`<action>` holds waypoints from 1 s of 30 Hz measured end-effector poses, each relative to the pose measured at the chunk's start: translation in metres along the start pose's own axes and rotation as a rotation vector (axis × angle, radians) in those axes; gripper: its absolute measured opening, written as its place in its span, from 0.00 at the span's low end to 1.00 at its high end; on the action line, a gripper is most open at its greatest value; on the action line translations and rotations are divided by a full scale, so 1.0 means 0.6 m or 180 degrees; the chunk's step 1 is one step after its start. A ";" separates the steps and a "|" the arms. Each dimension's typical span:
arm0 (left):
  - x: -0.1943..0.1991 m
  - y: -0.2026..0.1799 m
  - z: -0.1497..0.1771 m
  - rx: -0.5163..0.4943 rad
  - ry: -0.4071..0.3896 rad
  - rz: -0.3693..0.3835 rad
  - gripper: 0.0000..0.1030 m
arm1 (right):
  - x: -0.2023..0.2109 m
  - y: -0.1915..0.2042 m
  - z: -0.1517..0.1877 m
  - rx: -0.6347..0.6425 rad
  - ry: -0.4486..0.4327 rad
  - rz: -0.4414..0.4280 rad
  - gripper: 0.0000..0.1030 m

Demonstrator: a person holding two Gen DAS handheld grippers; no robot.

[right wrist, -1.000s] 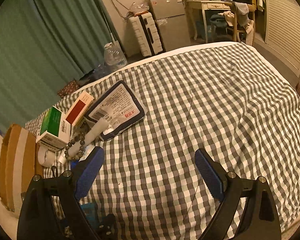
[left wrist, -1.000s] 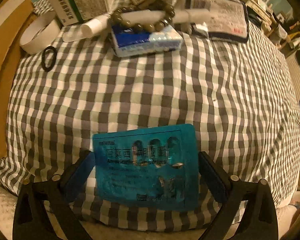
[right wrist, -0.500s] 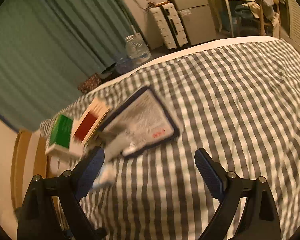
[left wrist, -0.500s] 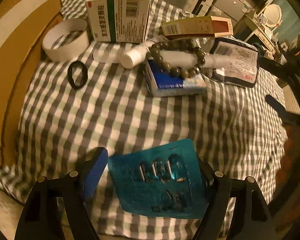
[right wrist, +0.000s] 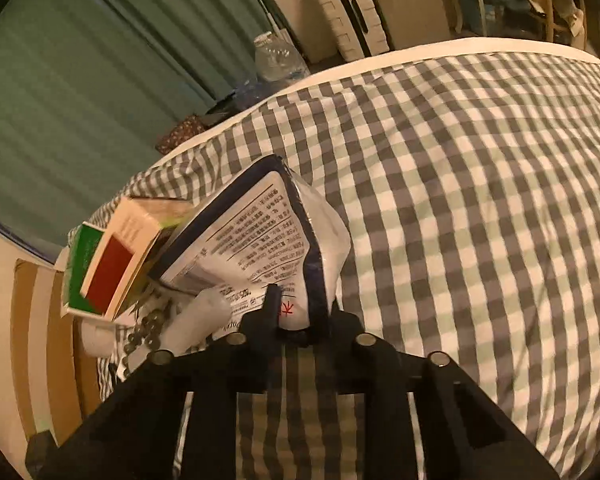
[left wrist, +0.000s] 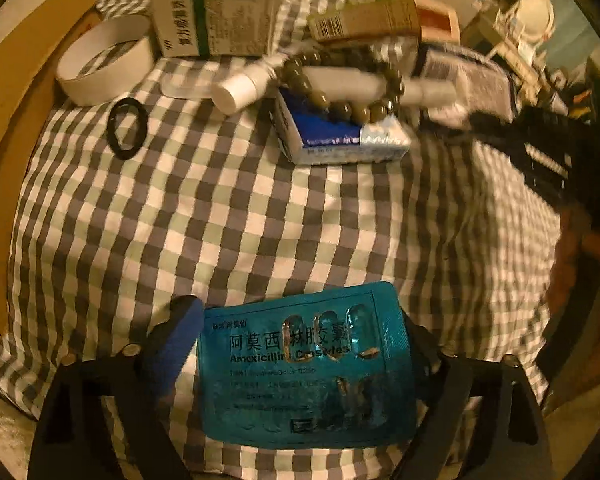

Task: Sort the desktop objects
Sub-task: 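Grasp the blue blister pack with the left tool while the right tool grasps the white pouch, then carry the blister pack and pouch into the cardboard box and release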

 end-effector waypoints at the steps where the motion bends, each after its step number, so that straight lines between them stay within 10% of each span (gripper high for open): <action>1: 0.005 0.003 0.002 0.0040 -0.0017 0.0062 0.83 | 0.017 0.002 0.004 0.0034 -0.0098 0.0031 0.13; 6: 0.034 0.027 0.014 0.0241 -0.0090 0.0307 0.74 | 0.114 0.008 0.024 0.0278 -0.0471 0.0263 0.10; 13: 0.035 -0.012 0.001 -0.0149 -0.0101 0.0058 0.55 | 0.263 0.031 0.080 0.0420 -0.0705 0.0201 0.10; 22: 0.107 0.042 0.017 -0.0177 -0.0177 -0.0509 0.36 | 0.304 0.064 0.138 0.0478 -0.0619 0.0047 0.10; 25: 0.107 0.080 0.031 0.0006 -0.0058 -0.0370 0.13 | 0.308 0.075 0.137 0.0535 -0.0642 -0.0020 0.10; 30: 0.117 0.079 0.015 0.0124 -0.0250 -0.0130 0.08 | 0.296 0.099 0.148 0.0648 -0.0567 -0.0060 0.10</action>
Point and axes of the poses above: each gripper's, at about its wrist camera, not at the fingertips, and x roughly against the way its jaws point, y to its left, z to its underside, the point moved 4 cm from there along -x, roughly the way its jaws point, and after that the axes turned 3 degrees about -y, right-handed, at the moved point
